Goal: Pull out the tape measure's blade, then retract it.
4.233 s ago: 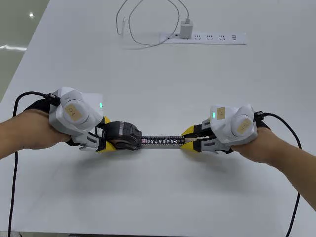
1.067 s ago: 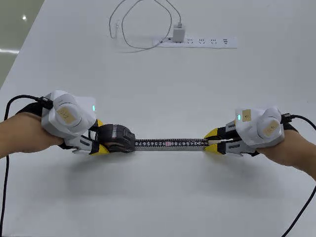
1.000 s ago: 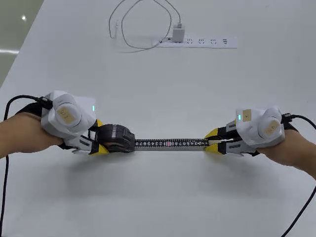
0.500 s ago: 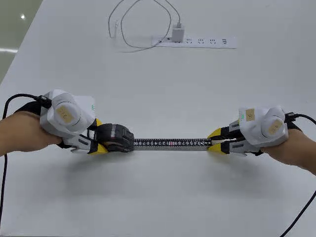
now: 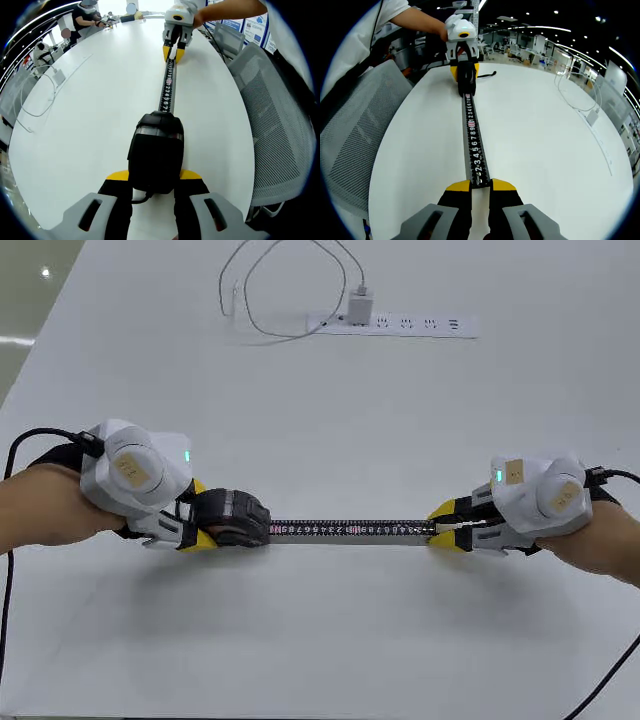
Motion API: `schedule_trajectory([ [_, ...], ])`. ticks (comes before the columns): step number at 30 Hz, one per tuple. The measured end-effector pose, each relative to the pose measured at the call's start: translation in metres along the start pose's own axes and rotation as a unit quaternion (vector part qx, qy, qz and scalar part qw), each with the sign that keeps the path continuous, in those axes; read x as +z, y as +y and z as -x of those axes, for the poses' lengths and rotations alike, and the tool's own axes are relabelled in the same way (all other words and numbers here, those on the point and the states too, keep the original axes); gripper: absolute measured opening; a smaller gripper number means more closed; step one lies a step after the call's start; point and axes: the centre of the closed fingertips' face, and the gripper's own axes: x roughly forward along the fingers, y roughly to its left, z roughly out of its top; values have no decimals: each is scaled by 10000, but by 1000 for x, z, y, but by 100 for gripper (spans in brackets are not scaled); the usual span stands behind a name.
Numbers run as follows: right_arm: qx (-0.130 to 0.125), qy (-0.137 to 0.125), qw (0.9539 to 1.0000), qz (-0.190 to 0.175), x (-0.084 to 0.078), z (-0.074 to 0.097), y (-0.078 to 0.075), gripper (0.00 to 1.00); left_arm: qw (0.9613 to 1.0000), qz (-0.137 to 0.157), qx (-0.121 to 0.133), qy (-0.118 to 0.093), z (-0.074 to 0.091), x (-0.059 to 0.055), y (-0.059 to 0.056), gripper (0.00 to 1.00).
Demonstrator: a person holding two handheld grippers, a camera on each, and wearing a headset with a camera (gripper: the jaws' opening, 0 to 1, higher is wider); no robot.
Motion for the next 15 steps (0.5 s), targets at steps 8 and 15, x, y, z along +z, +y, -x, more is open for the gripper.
schedule_trajectory([
  [8, -9, 39, 10000, -15, -4, 4, -1, 7, 10000, 1, 0, 5, 0, 0, 0, 27],
  [15, -17, 81, 10000, -34, -9, 8, -2, 7, 10000, 4, -2, 2, 0, 1, 0, 27],
])
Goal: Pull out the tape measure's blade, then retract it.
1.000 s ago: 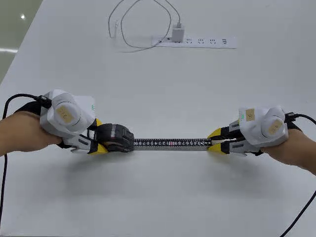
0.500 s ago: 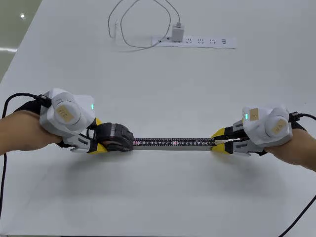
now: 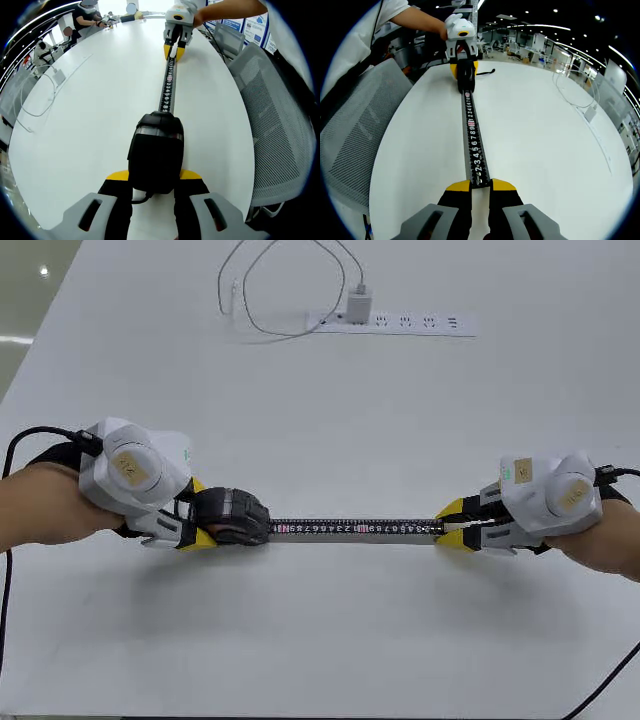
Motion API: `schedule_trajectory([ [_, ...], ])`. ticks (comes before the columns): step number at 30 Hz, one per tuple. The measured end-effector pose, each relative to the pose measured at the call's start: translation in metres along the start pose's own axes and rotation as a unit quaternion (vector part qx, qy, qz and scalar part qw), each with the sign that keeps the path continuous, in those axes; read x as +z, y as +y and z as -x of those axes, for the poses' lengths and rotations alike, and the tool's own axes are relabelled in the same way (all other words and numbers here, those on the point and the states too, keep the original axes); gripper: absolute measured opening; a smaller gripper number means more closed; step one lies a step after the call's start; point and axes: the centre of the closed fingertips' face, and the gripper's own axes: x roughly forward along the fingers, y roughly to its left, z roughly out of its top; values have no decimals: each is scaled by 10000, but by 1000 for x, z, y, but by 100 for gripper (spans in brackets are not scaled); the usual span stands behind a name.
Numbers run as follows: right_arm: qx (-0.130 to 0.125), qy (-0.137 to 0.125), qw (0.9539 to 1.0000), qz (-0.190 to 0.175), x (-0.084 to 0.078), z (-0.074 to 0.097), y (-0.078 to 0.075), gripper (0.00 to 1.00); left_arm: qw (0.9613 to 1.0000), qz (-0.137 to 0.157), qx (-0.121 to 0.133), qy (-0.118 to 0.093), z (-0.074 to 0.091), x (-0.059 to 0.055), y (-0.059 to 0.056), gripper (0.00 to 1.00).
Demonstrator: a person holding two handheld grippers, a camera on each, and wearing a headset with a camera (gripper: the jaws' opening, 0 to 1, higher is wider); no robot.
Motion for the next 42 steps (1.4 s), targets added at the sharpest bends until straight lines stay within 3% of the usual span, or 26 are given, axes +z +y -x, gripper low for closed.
schedule_trajectory([
  [15, -44, 138, 9999, -36, -17, 11, -2, 7, 10000, 9, 4, -3, 0, 1, 0, 27],
  [30, 95, 234, 9996, -87, -17, 9, -2, 9, 10000, 46, 21, 30, 0, 2, 0, 27],
  [42, 149, 330, 9993, 74, -17, 10, -1, 10, 9999, 93, 48, -9, -1, 3, 1, 28],
])
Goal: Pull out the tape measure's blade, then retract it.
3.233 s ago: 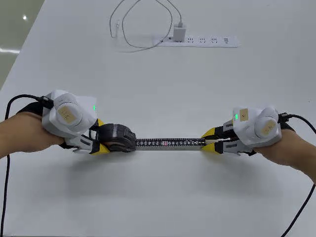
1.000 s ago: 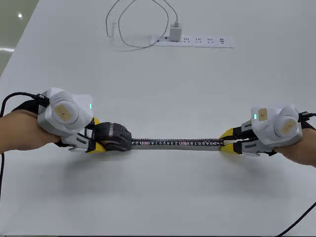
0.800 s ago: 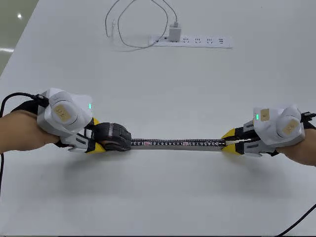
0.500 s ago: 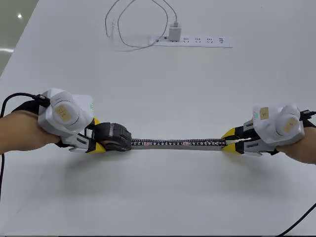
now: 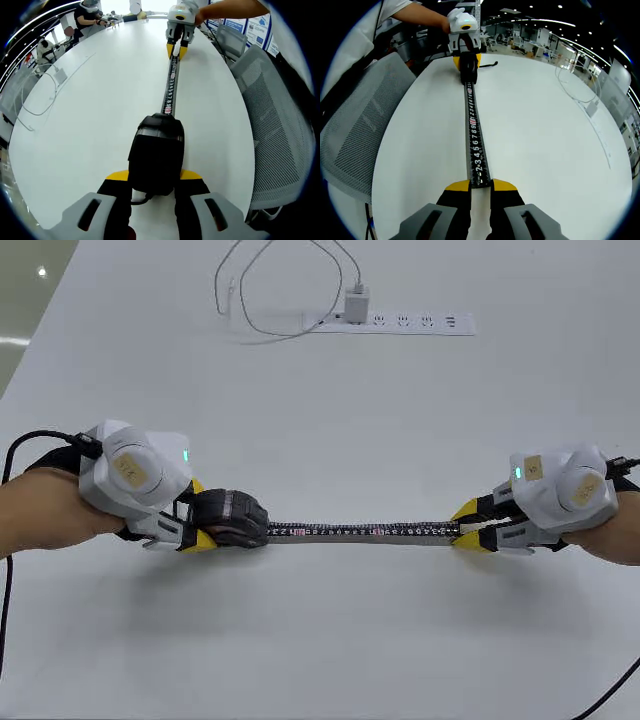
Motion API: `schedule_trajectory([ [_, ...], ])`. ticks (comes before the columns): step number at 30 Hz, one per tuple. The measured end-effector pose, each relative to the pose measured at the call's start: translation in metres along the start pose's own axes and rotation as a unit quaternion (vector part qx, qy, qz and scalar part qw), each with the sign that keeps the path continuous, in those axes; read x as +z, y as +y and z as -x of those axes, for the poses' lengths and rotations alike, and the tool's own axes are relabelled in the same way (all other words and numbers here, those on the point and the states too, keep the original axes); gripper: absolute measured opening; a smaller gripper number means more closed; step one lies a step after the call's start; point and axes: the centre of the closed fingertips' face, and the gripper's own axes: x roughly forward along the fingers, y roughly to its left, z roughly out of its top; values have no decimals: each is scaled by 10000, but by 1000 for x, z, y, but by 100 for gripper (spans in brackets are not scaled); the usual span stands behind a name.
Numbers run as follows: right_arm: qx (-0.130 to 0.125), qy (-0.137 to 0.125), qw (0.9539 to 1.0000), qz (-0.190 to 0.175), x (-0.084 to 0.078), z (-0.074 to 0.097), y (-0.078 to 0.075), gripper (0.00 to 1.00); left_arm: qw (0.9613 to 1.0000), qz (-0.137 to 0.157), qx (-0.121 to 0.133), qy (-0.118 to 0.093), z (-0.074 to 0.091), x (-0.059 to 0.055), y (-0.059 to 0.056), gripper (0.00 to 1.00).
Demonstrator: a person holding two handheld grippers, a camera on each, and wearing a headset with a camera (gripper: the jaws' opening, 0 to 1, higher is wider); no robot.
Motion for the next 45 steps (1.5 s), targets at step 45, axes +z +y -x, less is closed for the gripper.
schedule_trajectory([
  [45, -63, 32, 9997, -233, 4, 3, 1, 22, 10000, -45, 68, -50, -1, 2, -1, 41],
])
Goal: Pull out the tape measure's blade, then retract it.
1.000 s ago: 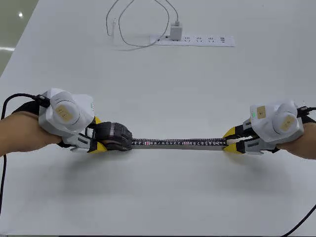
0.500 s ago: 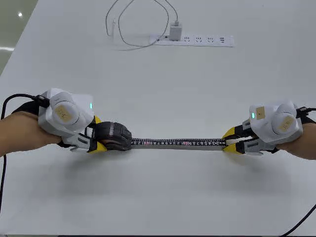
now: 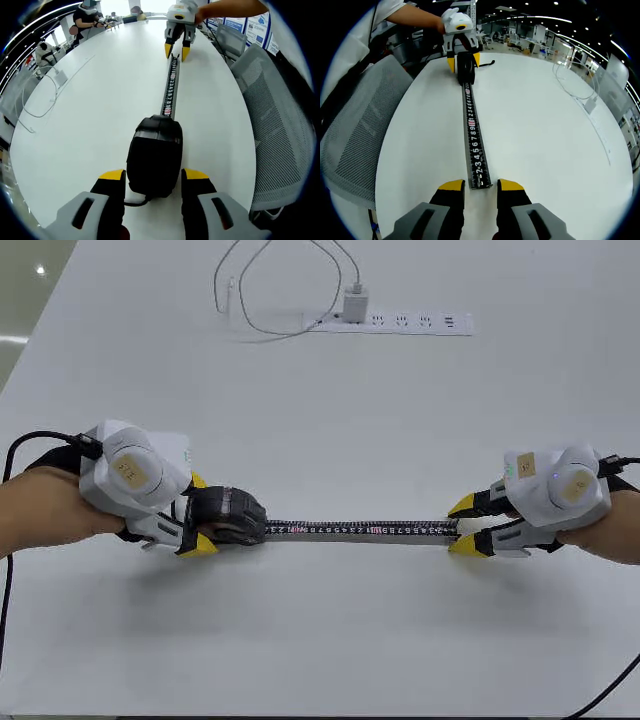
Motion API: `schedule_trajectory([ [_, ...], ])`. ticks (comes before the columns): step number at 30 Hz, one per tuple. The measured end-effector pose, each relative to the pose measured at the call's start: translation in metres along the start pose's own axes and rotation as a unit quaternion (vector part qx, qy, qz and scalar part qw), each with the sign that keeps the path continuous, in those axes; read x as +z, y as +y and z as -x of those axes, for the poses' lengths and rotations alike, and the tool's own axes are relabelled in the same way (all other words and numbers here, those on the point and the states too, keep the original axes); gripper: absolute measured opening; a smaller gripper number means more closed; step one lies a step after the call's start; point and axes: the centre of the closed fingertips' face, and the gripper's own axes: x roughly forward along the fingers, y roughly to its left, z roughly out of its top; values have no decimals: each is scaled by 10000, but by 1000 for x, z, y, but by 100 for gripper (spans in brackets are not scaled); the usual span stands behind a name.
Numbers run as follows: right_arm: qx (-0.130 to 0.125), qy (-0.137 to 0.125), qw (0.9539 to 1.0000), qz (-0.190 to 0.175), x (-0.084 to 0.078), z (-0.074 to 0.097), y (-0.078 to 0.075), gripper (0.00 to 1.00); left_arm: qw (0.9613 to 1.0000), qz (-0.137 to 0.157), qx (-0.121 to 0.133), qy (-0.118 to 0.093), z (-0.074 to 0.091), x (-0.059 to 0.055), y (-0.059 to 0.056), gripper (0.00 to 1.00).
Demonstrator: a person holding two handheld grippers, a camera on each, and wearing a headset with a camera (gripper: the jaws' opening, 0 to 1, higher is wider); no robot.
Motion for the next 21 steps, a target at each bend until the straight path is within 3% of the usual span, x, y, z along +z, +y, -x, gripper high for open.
schedule_trajectory([
  [1, -38, -125, 9998, -127, 4, 1, -1, 22, 10000, 10, 5, -16, 1, 0, 0, 41],
  [7, -69, -263, 9991, -335, 6, 3, -1, 23, 9996, 126, 62, -235, 5, 4, 1, 42],
  [15, -130, -379, 9982, -436, 11, 6, -2, 23, 9994, 218, 129, -250, 9, 2, 3, 43],
  [21, -343, -525, 9962, -612, 15, 10, -1, 26, 9980, 433, 311, -352, 16, -1, 2, 48],
])
